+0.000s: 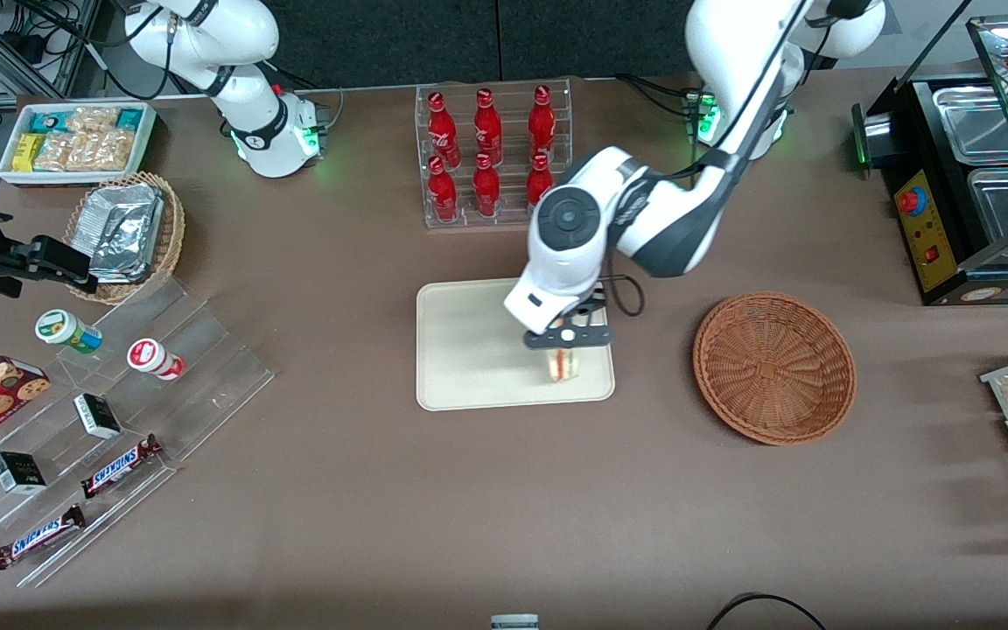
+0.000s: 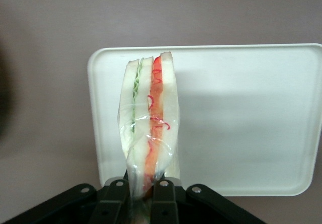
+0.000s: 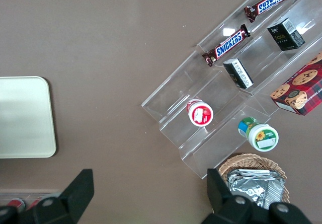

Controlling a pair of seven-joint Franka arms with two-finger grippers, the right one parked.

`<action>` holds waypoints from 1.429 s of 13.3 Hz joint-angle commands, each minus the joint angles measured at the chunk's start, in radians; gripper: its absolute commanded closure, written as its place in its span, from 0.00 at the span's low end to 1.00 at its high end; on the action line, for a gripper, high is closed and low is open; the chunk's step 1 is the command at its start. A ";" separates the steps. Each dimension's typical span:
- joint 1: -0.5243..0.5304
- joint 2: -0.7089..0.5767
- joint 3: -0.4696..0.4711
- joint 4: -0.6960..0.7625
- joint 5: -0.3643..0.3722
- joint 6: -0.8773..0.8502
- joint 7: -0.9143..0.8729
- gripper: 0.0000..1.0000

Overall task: Place sandwich from basket to tray
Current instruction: 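Carry the held sandwich over to the cream tray, then lower the sandwich onto the tray and open the left gripper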

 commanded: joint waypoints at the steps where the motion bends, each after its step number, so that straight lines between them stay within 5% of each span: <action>1: -0.043 0.093 0.015 0.093 0.005 0.011 -0.032 1.00; 15: -0.141 0.214 0.019 0.101 0.061 0.123 -0.104 1.00; 16: -0.141 0.215 0.019 0.101 0.061 0.125 -0.103 0.91; 17: -0.141 0.214 0.019 0.101 0.061 0.128 -0.098 0.24; 18: -0.141 0.211 0.019 0.099 0.061 0.134 -0.095 0.00; 19: -0.139 0.209 0.019 0.099 0.058 0.135 -0.096 0.00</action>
